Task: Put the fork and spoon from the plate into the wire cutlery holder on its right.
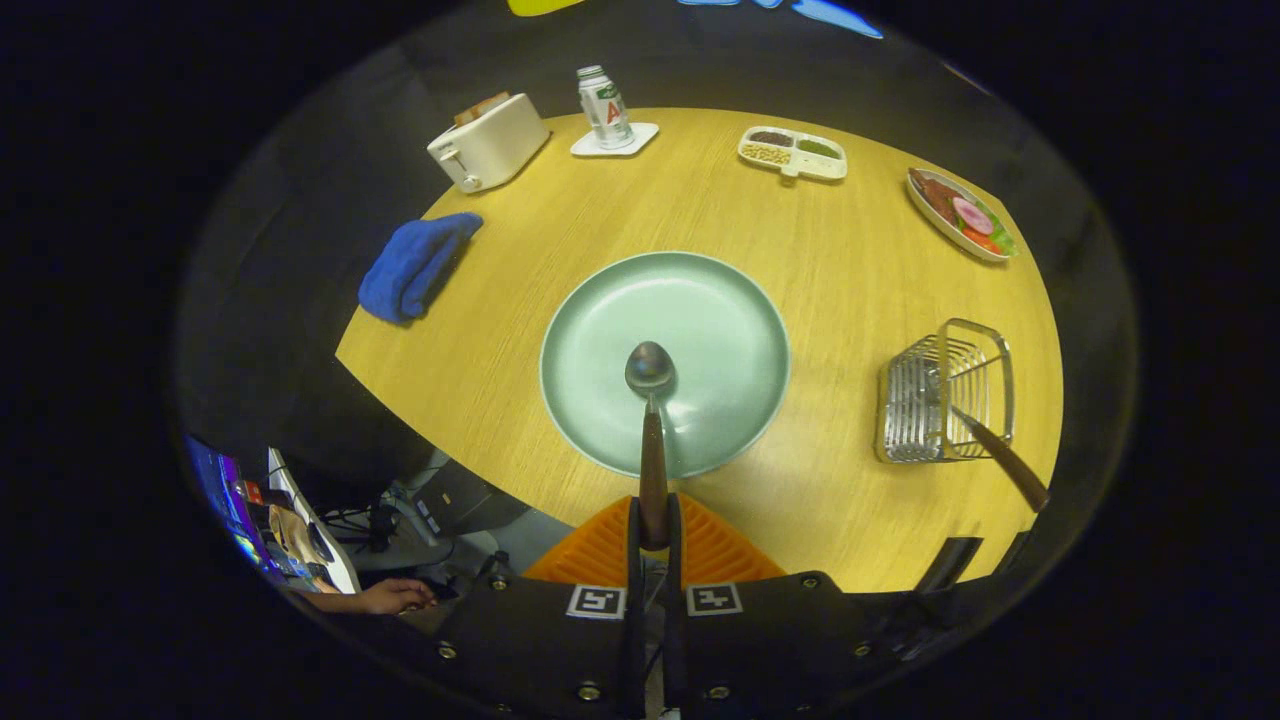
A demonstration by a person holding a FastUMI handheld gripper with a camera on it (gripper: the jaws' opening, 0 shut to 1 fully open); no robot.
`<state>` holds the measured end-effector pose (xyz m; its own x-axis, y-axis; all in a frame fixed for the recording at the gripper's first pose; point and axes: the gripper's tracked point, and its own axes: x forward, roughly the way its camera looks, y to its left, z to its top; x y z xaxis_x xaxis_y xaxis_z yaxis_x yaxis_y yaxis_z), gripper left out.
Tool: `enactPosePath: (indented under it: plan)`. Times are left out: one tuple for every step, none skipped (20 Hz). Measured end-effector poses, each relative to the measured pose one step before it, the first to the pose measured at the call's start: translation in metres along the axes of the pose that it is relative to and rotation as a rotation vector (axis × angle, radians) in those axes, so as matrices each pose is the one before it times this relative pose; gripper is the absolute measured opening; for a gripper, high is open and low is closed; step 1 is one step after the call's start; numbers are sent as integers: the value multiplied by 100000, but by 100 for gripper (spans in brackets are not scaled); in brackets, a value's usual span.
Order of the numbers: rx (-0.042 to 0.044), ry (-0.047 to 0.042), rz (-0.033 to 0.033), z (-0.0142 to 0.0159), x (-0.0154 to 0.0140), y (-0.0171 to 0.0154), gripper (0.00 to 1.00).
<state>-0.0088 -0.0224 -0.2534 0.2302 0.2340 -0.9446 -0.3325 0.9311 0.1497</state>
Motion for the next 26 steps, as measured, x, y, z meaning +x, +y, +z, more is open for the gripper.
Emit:
enactPosePath:
  plan:
    - [2483, -749, 131, 462, -734, -902, 8]
    - [2434, -845, 723, 567, -813, -772, 8]
    - [1722, -872, 541, 711, -816, -771, 8]
    - [1200, -697, 178, 692, -911, -669, 8]
    - [492, -578, 130, 647, -810, -489, 8]
    - [342, -438, 404, 567, -992, -381, 8]
    - [596, -141, 997, 575, -844, -230, 8]
    - [680, -9, 1555, 503, -1090, -88, 8]
    - [1113, -378, 1472, 617, -1015, -66, 8]
    - [755, -743, 1116, 552, -1139, -355, 8]
    - [769, -751, 276, 569, -1170, -519, 8]
    - [806, -1057, -173, 540, -1110, -716, 8]
    - [836, -1408, -346, 629, -921, -765, 8]
    - [829, -1168, -767, 426, -945, -833, 8]
    - [367, -1066, -1309, 250, -852, -945, 8]
    - [154, -1040, -1570, 198, -905, -1073, 8]
    - [317, -590, -1718, 204, -660, -1130, 8]
    - [-102, -24, -1661, 1, -510, -983, 8]
    - [390, -112, -1520, -213, -108, -855, 8]
    - [256, 173, -1386, -62, -25, -808, 8]
    - [134, 314, -1159, -123, 294, -604, 8]
    - [122, 337, -991, -85, 458, -529, 8]
    - [-413, 939, -925, -274, 791, -417, 8]
    - [-599, 1272, -1092, -210, 820, -477, 8]
    - [-570, 1524, -857, -194, 1094, -225, 8]
    - [-192, 1237, -835, -180, 967, -226, 8]
